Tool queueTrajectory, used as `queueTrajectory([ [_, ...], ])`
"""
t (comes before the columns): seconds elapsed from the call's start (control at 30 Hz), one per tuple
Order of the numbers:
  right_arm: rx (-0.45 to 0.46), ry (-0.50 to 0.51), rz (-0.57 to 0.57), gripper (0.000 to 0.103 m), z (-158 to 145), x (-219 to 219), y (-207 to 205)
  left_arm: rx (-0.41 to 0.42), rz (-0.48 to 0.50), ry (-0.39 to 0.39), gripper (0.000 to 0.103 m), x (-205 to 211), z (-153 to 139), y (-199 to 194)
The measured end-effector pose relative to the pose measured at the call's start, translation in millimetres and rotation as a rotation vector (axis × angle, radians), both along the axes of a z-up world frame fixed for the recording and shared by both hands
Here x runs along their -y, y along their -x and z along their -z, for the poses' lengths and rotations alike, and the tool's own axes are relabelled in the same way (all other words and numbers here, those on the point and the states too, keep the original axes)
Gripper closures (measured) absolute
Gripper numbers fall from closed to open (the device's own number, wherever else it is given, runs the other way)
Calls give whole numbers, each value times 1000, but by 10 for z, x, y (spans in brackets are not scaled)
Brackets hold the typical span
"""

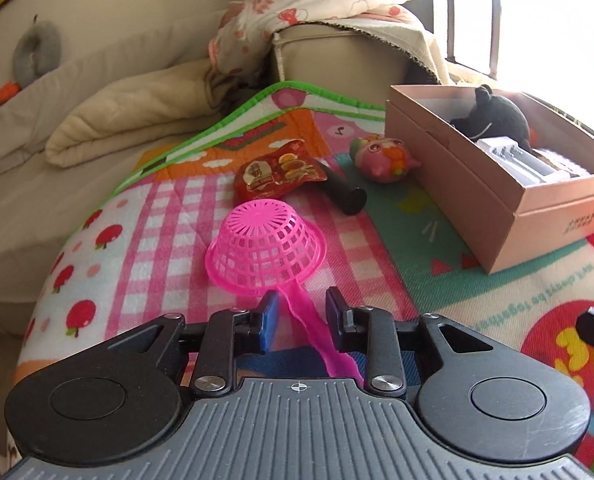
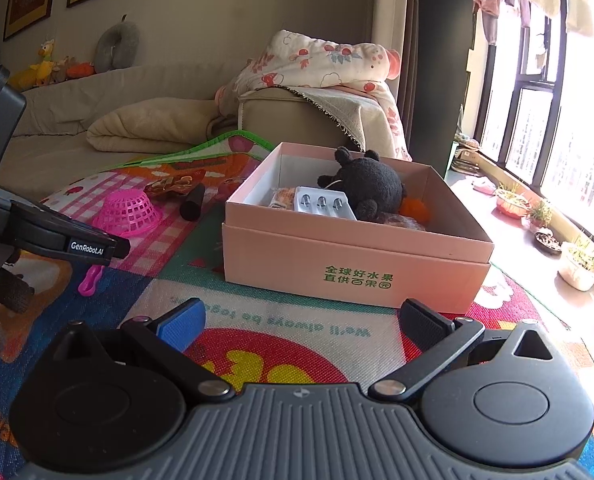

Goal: Organize objects
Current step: 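Carry the pink basket toward the box with the left tool while the right tool grasps the red quail-eggs pack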

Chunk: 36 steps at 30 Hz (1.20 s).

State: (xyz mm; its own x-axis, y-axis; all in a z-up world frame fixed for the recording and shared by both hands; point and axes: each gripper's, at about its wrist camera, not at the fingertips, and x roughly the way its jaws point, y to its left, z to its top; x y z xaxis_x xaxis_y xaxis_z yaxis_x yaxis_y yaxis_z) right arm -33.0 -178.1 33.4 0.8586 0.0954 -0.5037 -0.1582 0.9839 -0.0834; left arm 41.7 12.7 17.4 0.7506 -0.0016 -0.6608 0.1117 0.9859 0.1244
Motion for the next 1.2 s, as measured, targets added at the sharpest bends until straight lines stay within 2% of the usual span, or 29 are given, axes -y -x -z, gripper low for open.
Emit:
queueTrajectory([
  [0.1, 4, -1, 0, 0, -3, 1, 5, 17, 58, 11, 71, -144, 20, 91],
  [0.2, 4, -1, 1, 0, -1, -2, 5, 2, -10, 136, 69, -308, 22, 78],
  [0.23, 2, 0, 1, 0, 0, -3, 3, 1, -32, 155, 70, -317, 19, 67],
  [0.4, -4, 9, 4, 0, 7, -18, -2, 21, -83, 113, 75, -196, 35, -3],
  [0.47, -11, 16, 3, 0, 13, -30, -15, 34, -62, 103, 84, -194, 50, -9],
  [0.53, -20, 29, 0, 0, 18, -49, -36, 40, -40, 107, 87, -232, 54, 23],
  [0.67, -12, 26, -50, 0, -82, -124, -25, 8, 41, 137, 87, -382, 15, 230],
  [0.77, 6, 2, -149, 0, -357, -293, -96, -18, 101, 162, 88, -534, -3, 439],
  [0.87, -7, 12, -249, 0, -639, -586, -343, -10, 115, 160, 87, -682, -5, 576],
  [0.97, -71, 22, -318, 0, -791, -954, -763, 23, 130, 184, 87, -808, 47, 633],
  [1.03, -106, 57, -321, 0, -767, -1215, -1088, 35, 129, 224, 87, -868, 71, 638],
  [1.1, -181, 80, -308, 0, -668, -1457, -1458, 34, 128, 254, 87, -907, 74, 624],
  [1.2, -260, 112, -263, 0, -439, -1737, -1940, 39, 126, 267, 87, -919, 82, 627],
])
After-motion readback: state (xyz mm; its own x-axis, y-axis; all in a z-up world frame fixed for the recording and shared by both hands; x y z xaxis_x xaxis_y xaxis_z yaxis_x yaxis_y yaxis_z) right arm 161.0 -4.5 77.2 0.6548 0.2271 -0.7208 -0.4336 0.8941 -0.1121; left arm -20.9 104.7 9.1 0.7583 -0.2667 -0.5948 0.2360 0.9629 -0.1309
